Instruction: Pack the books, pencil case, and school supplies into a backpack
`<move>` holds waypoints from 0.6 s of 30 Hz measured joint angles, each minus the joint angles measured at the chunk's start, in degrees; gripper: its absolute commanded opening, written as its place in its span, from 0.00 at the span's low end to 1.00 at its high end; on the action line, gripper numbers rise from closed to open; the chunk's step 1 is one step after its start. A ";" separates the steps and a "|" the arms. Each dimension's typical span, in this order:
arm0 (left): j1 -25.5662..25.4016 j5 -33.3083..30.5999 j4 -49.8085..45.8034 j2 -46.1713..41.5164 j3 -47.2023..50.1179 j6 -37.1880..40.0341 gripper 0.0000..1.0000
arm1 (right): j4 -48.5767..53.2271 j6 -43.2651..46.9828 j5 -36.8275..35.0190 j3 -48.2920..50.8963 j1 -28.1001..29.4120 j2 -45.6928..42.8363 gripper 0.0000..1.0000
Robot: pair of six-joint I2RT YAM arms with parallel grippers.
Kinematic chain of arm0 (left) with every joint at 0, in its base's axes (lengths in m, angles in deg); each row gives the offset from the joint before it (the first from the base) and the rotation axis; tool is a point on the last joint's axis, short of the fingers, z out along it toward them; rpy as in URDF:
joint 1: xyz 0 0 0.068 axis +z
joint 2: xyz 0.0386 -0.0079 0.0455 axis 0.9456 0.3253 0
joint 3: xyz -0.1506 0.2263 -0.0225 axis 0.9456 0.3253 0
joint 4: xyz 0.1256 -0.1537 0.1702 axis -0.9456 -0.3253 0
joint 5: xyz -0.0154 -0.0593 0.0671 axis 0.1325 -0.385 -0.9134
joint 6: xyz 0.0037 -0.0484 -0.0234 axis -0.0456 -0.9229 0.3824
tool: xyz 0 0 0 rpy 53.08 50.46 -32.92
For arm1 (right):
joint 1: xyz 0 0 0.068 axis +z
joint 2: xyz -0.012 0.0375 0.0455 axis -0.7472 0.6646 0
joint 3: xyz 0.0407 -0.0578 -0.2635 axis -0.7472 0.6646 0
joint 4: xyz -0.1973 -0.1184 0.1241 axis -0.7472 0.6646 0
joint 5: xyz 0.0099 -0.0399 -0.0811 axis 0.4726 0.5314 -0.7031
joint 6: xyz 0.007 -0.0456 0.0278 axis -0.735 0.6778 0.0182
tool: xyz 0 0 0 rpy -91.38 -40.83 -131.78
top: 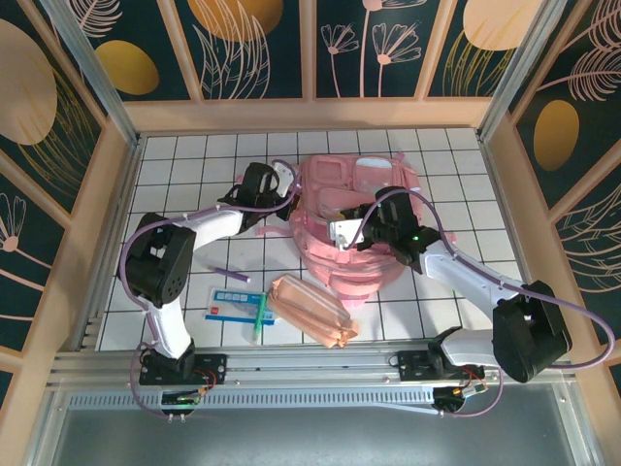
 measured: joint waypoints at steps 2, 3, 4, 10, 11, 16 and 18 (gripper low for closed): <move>0.00 0.07 0.02 0.22 0.00 -0.02 0.00 | -0.13 0.02 -0.13 0.00 0.00 -0.04 0.00; 0.00 0.22 0.04 0.31 0.00 -0.02 0.00 | -0.11 0.13 -0.15 0.00 0.00 -0.04 0.00; 0.00 0.48 0.07 0.37 0.00 -0.02 0.02 | -0.09 0.20 -0.15 0.00 0.00 -0.04 0.00; 1.38 2.12 1.20 0.13 0.96 0.00 0.48 | 0.00 -0.52 0.37 0.00 0.00 -0.22 0.00; 1.75 2.19 1.49 -0.33 1.64 0.04 0.53 | 0.00 -0.81 0.81 0.00 -0.35 -0.22 0.00; 2.84 3.96 1.49 -7.04 6.47 2.54 0.65 | -0.02 -3.13 1.81 -0.87 -1.18 0.72 0.00; 2.73 8.13 1.57 -11.06 8.13 5.86 0.66 | -0.07 -4.63 1.97 -1.73 -1.18 2.14 0.00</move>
